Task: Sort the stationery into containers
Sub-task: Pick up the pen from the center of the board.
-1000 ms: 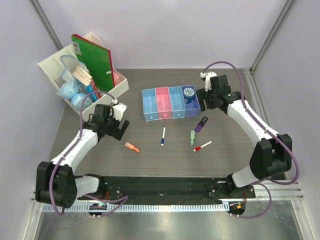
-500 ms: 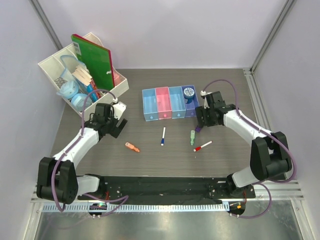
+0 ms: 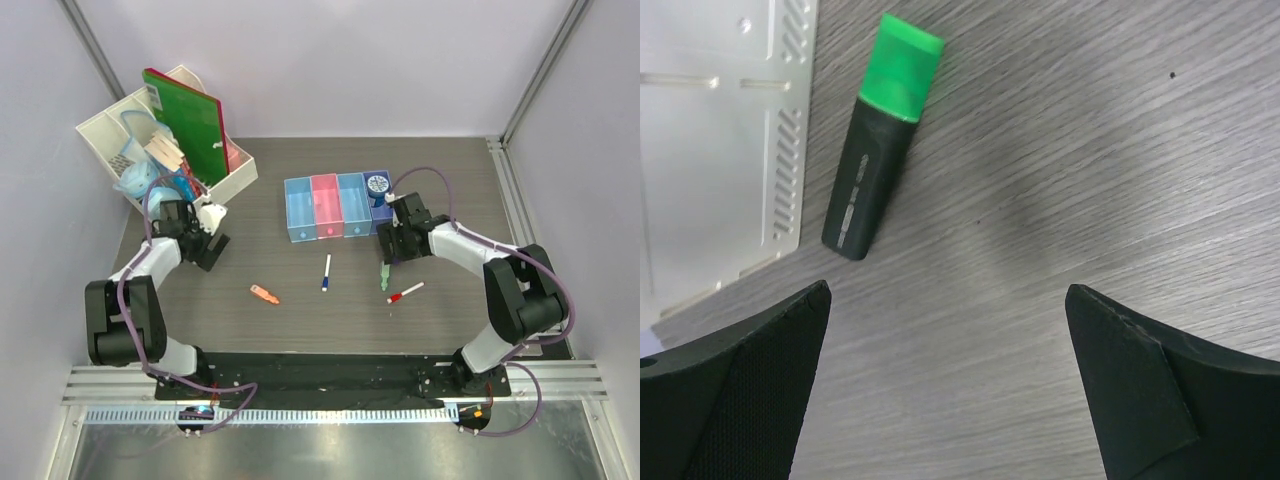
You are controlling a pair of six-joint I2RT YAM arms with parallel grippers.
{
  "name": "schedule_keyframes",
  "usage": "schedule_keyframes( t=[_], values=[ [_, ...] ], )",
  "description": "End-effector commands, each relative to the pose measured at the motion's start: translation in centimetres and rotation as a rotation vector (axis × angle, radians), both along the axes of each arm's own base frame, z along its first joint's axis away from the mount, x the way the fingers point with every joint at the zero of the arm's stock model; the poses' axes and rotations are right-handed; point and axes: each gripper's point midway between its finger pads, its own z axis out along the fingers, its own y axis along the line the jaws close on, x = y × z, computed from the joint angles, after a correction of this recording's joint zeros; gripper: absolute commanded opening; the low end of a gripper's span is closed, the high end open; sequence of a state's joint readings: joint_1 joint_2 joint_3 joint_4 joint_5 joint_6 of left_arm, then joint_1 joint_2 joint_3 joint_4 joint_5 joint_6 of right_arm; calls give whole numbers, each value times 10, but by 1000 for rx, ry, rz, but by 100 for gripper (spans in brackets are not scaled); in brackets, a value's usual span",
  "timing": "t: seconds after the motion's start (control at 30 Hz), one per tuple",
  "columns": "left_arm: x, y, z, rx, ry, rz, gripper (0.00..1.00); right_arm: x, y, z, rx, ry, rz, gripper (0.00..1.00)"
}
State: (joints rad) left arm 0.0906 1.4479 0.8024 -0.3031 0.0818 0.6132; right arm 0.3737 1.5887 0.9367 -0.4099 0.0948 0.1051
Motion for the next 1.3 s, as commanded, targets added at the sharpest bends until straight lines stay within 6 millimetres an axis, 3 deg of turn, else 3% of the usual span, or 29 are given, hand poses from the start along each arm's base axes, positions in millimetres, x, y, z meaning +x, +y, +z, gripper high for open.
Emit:
schedule_keyframes(
  t=[0.0, 0.23, 0.5, 0.63, 0.77, 0.93, 1.07, 1.23, 1.27],
  values=[
    [22, -5, 4, -31, -42, -112, 100, 15, 4, 3, -11, -58, -22, 78],
    [34, -4, -6, -44, -29, -194, 100, 16, 2, -2, -29, -55, -31, 78],
    [55, 15, -21, -47, 28, -204, 100, 13, 1, 3, -22, -73, -28, 78],
    [56, 18, -31, -59, 81, -227, 98, 13, 1, 6, -22, -83, -29, 78],
    [43, 11, -40, -114, 188, -274, 90, 15, -1, 12, -21, -105, -32, 78],
    [33, 5, -50, -149, 250, -295, 73, 15, -1, 16, -13, -115, -32, 78],
    [27, 6, -57, -150, 279, -291, 45, 15, 0, 20, -9, -126, -31, 77],
    [19, 3, -54, -165, 303, -284, 22, 14, -4, 19, -21, -132, -42, 78],
    [18, 3, -52, -166, 302, -280, 13, 13, -4, 19, -24, -131, -43, 77]
  ],
)
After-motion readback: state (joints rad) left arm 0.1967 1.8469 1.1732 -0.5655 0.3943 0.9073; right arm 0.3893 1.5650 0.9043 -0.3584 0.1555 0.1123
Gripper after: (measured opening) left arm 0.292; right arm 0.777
